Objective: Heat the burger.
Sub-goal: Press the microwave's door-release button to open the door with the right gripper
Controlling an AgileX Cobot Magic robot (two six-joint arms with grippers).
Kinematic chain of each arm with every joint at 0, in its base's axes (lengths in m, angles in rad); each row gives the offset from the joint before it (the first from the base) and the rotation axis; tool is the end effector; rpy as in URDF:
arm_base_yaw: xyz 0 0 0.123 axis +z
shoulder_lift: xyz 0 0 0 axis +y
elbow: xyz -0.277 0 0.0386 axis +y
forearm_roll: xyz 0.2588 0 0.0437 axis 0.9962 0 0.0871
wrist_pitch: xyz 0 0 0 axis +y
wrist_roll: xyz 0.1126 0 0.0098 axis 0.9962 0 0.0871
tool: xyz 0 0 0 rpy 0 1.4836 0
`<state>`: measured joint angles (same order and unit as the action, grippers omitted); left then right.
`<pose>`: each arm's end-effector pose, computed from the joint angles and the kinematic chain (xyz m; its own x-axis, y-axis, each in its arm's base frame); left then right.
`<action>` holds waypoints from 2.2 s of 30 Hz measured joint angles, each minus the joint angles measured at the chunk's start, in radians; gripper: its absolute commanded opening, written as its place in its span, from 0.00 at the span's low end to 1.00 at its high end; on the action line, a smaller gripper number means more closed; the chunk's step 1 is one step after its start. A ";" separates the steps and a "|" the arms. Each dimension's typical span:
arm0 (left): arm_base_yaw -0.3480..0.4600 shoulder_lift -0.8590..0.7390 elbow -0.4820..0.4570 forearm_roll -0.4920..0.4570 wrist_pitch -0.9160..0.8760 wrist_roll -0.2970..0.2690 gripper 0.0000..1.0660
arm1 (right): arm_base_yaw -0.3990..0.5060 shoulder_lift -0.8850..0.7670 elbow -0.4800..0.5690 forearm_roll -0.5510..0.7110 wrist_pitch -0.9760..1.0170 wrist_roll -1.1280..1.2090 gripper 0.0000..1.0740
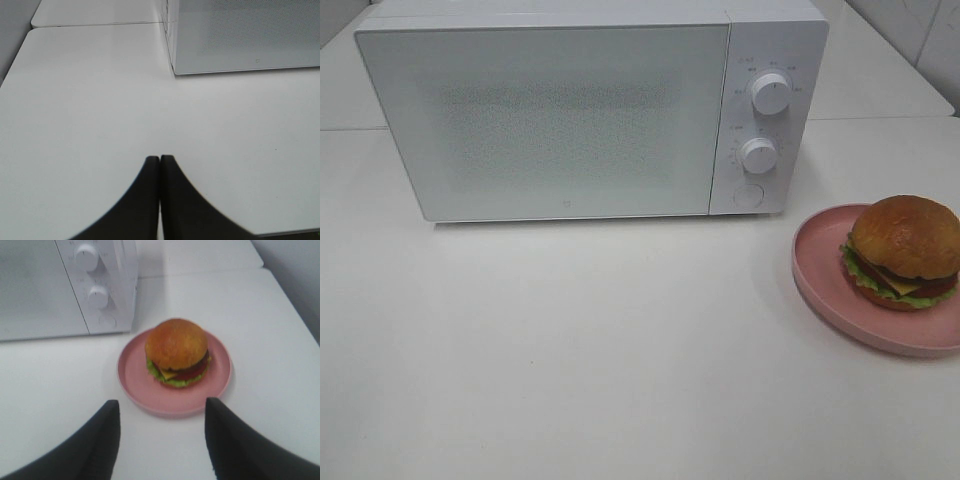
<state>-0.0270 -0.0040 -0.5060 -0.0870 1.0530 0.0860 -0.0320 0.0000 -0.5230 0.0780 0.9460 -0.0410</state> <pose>0.0284 -0.0093 0.2755 -0.4341 0.0545 -0.8992 0.1134 0.9935 0.0054 0.0321 0.0061 0.2917 -0.3281 0.0152 -0.9445 -0.0262 0.9993 0.0252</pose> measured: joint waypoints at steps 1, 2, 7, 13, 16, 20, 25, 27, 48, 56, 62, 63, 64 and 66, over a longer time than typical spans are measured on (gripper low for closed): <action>0.000 0.000 0.000 0.000 0.000 0.000 0.00 | 0.000 0.027 -0.008 0.000 -0.057 0.000 0.48; 0.000 0.000 0.000 0.000 0.000 0.000 0.00 | 0.000 0.047 -0.011 0.000 -0.089 0.000 0.48; 0.000 0.000 0.000 0.000 0.000 0.000 0.00 | 0.000 0.177 -0.012 0.000 -0.218 -0.001 0.47; 0.000 0.000 0.000 0.000 0.000 0.000 0.00 | 0.000 0.328 -0.012 0.000 -0.339 -0.001 0.47; 0.000 0.000 0.000 0.000 0.000 0.000 0.00 | 0.000 0.411 -0.012 0.000 -0.413 -0.001 0.47; 0.000 0.000 0.000 0.000 0.000 0.000 0.00 | 0.000 0.551 -0.012 0.000 -0.543 -0.001 0.47; 0.000 0.000 0.000 0.000 0.000 0.000 0.00 | 0.000 0.685 -0.012 0.000 -0.678 -0.001 0.47; 0.000 0.000 0.000 0.000 0.000 0.000 0.00 | 0.000 0.713 -0.012 0.000 -0.700 -0.001 0.47; 0.000 0.000 0.000 0.000 0.000 0.000 0.00 | 0.181 1.109 -0.056 -0.024 -1.062 -0.044 0.47; 0.000 0.000 0.000 0.000 0.000 0.000 0.00 | 0.376 1.221 -0.097 -0.024 -1.124 -0.045 0.43; 0.000 0.000 0.000 0.000 0.000 0.000 0.00 | 0.498 1.299 -0.097 -0.026 -1.248 -0.044 0.26; 0.000 0.000 0.000 0.000 0.000 0.000 0.00 | 0.498 1.299 -0.097 -0.026 -1.248 -0.044 0.26; 0.000 0.000 0.000 0.000 0.000 0.000 0.00 | 0.506 1.306 -0.097 -0.026 -1.260 -0.043 0.22; 0.000 0.000 0.000 0.000 0.000 0.000 0.00 | 0.520 1.321 -0.097 -0.026 -1.277 -0.042 0.16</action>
<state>-0.0270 -0.0040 -0.5060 -0.0870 1.0530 0.0860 0.4880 1.3210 -0.6200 0.0520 -0.3310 -0.0830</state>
